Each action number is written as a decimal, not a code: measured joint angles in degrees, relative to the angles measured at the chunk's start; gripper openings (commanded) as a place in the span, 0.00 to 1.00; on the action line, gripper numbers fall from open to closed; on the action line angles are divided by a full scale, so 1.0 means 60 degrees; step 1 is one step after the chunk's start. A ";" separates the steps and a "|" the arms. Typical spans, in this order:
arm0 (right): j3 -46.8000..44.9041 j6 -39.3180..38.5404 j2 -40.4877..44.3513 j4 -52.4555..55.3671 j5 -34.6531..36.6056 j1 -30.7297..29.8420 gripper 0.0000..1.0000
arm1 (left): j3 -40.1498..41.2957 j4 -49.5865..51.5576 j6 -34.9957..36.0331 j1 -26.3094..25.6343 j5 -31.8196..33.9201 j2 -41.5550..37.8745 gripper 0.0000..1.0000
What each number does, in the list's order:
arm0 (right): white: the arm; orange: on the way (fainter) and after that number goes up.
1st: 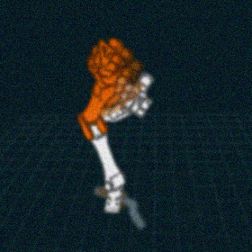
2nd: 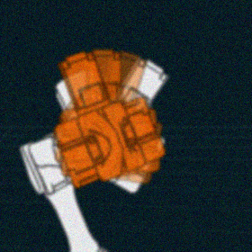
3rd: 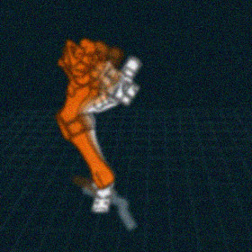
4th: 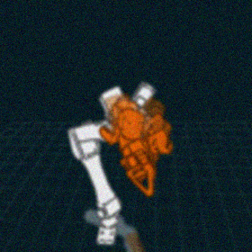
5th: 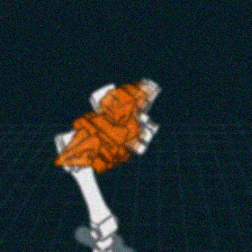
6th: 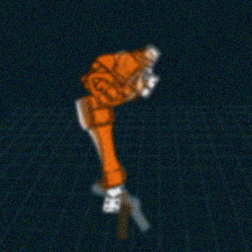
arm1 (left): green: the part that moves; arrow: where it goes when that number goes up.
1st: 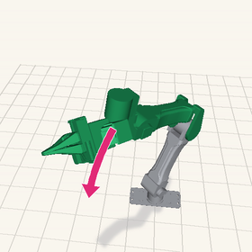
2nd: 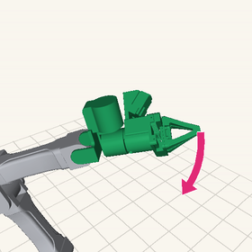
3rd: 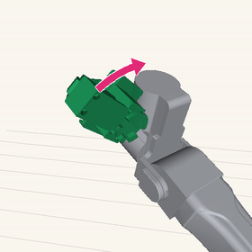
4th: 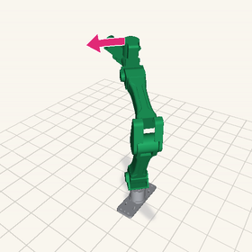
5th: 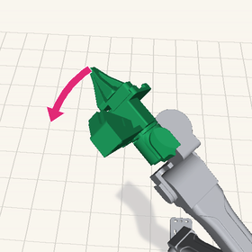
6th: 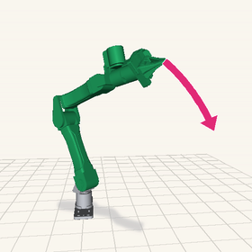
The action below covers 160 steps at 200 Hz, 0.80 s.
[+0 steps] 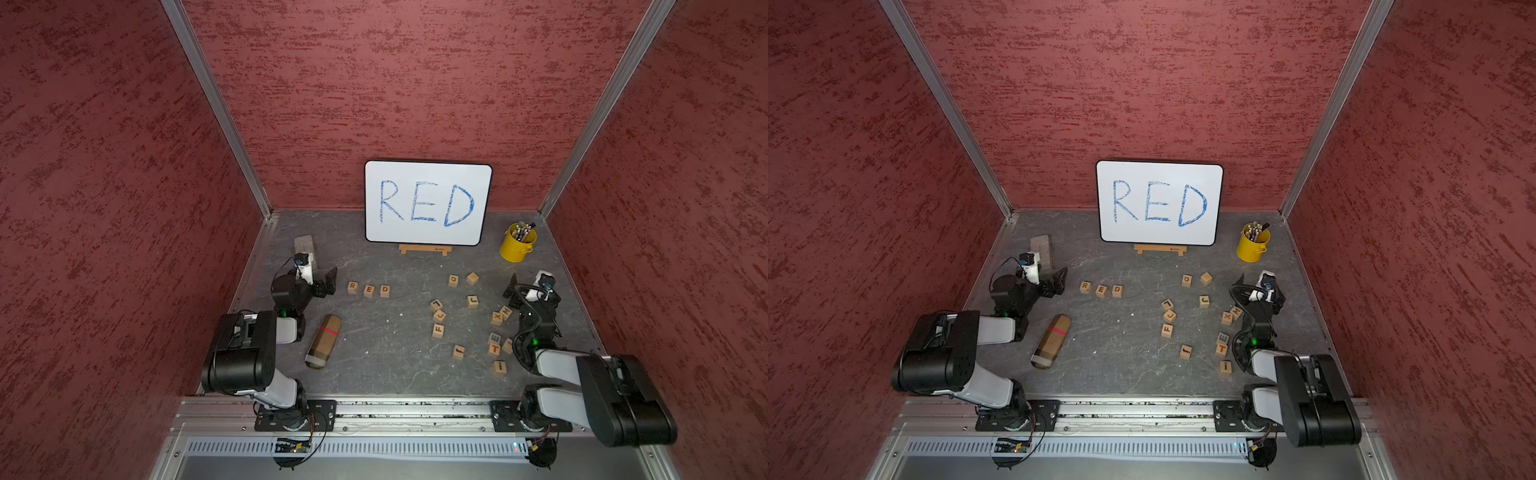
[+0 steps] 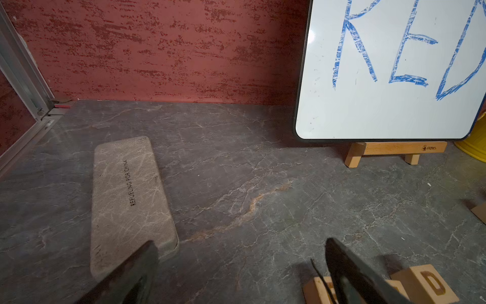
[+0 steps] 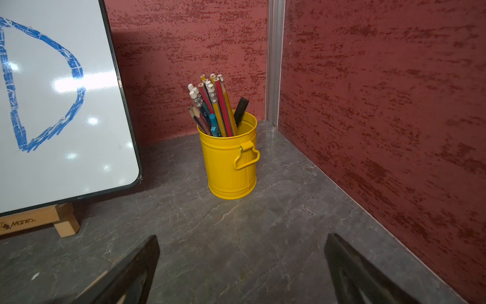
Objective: Assemble the uppercase word "red" with letter blocks
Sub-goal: Reset both arms
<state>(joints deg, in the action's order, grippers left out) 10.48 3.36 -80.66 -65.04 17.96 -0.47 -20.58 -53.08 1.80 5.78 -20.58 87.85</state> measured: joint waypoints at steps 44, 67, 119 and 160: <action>-0.0084 -0.0055 -0.1239 -0.1457 -0.0605 0.0106 0.99 | 0.0000 0.0000 0.0004 0.0000 0.0004 0.0000 0.99; -0.0131 -0.0055 -0.1239 -0.1854 -0.0648 0.0117 0.99 | 0.0000 0.0000 0.0004 0.0000 0.0004 0.0000 0.99; -0.0040 -0.0025 -0.1239 -0.1912 -0.0557 0.0117 0.99 | 0.0000 0.0000 0.0007 0.0000 0.0004 0.0000 0.99; -0.0040 -0.0022 -0.1239 -0.1912 -0.0554 0.0117 0.99 | 0.0000 0.0000 0.0007 0.0000 0.0004 0.0000 0.99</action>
<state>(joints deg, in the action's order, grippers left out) 10.24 3.22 -88.09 -76.51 14.63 0.23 -20.58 -53.08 1.85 5.78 -20.56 87.85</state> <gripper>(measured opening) 0.992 0.995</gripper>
